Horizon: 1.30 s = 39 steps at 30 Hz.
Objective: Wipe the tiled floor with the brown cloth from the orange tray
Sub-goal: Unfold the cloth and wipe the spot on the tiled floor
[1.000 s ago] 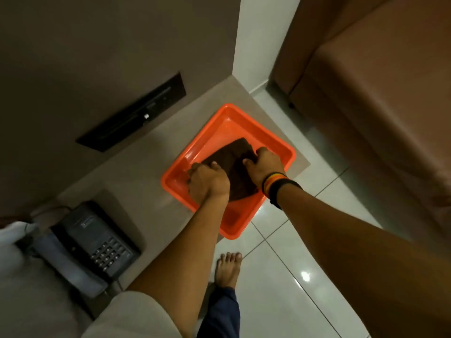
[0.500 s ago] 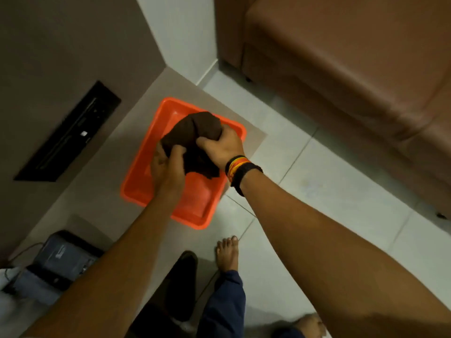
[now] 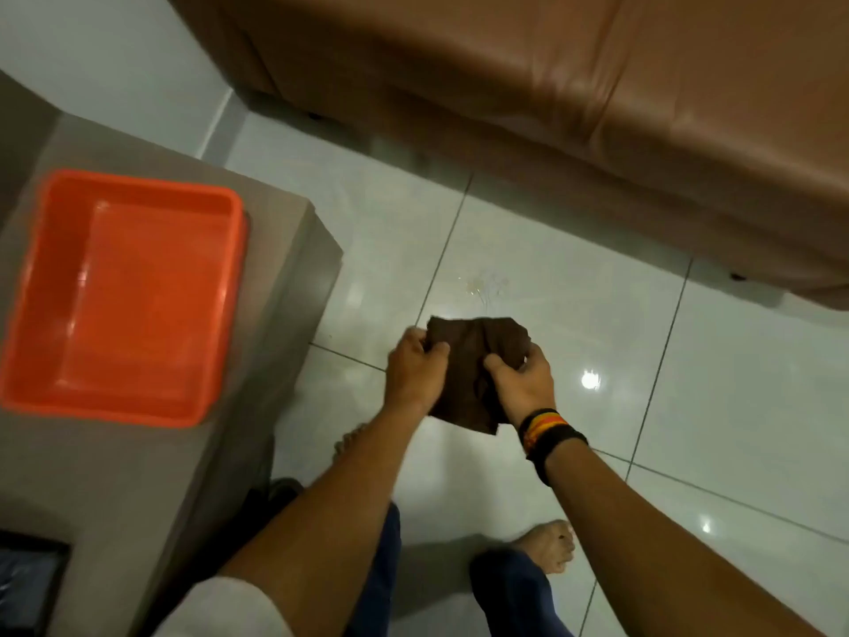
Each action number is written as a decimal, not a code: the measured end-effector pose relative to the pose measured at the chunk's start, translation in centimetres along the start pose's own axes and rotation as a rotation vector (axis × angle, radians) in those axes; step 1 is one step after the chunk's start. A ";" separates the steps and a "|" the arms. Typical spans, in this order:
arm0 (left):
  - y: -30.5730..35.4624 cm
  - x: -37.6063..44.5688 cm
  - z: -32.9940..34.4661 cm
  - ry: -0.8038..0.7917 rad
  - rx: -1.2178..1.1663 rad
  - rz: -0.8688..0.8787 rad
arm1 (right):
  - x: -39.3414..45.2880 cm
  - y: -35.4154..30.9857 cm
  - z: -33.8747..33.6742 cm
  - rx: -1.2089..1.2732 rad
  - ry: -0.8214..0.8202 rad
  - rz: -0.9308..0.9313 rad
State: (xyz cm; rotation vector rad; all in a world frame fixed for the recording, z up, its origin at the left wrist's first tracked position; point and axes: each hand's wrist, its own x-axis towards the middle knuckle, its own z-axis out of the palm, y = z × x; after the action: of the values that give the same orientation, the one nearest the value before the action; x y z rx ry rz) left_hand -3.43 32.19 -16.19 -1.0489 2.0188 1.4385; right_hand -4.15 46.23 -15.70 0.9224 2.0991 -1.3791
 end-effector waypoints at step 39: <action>-16.2 31.2 9.4 -0.372 1.145 0.194 | 33.5 19.2 15.3 -1.111 0.278 -0.559</action>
State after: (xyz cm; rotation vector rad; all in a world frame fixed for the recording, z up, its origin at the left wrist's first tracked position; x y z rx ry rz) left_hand -10.39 28.16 -51.69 -0.0838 2.1470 0.2963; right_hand -12.06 46.73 -56.46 0.0462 2.8809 -0.0697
